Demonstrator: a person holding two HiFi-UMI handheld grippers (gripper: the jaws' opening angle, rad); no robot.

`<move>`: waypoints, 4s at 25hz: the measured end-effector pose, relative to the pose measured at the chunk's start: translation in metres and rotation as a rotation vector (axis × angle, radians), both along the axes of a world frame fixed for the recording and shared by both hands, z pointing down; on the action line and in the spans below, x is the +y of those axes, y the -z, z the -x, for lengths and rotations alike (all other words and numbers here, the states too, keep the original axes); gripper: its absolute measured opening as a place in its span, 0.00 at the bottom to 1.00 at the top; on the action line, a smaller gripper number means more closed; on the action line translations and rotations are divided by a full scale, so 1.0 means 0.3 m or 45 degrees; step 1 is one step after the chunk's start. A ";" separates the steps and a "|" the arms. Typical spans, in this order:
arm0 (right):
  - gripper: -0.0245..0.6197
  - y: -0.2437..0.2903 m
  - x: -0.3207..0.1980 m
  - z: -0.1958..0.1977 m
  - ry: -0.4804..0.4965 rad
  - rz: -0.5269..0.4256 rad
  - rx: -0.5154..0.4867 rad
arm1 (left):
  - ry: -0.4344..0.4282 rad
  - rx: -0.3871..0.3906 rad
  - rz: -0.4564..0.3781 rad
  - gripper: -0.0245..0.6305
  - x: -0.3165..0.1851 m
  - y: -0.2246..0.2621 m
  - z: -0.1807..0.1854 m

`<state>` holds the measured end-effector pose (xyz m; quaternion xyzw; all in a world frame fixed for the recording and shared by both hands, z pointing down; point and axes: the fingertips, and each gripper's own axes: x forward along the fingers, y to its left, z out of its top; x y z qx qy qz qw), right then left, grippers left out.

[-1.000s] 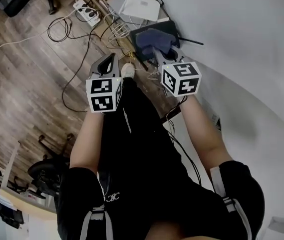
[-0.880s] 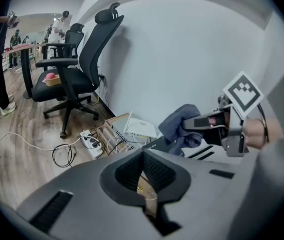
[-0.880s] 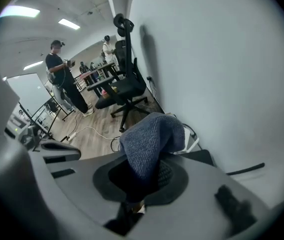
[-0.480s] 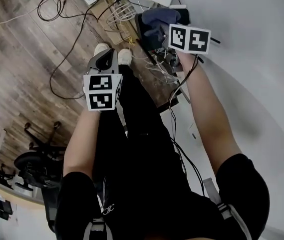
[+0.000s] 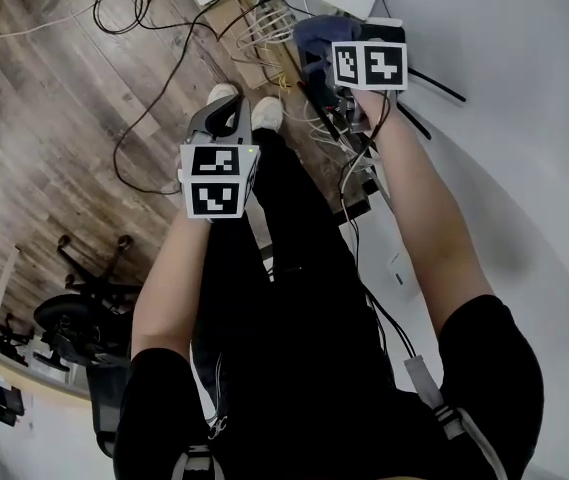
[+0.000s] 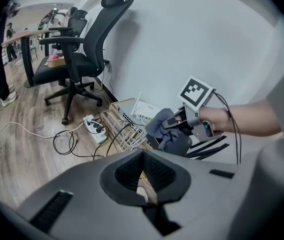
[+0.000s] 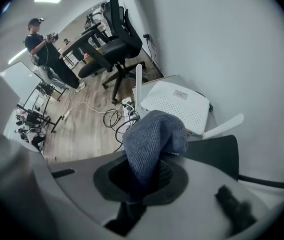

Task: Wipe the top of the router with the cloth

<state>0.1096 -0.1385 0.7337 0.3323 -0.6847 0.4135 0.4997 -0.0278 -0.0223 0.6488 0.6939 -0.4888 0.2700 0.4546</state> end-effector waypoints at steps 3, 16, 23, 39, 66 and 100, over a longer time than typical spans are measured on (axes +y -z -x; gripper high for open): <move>0.11 -0.038 0.020 0.000 0.040 0.024 0.026 | 0.026 0.006 0.015 0.05 0.004 -0.010 0.019; 0.11 -0.112 0.130 0.004 0.133 0.143 -0.007 | -0.035 0.036 0.054 0.05 0.005 -0.071 -0.022; 0.11 -0.109 0.324 -0.076 0.417 0.449 0.053 | -0.090 0.065 0.070 0.05 0.022 -0.078 -0.059; 0.11 -0.123 0.406 -0.197 0.598 0.884 0.099 | -0.175 0.045 0.140 0.05 0.035 -0.125 -0.061; 0.11 -0.190 0.235 -0.708 0.545 0.826 0.594 | -0.300 0.070 0.153 0.05 0.050 -0.159 -0.176; 0.11 -0.205 -0.199 -0.681 0.356 0.087 0.748 | -0.160 0.015 0.207 0.05 -0.028 -0.242 -0.070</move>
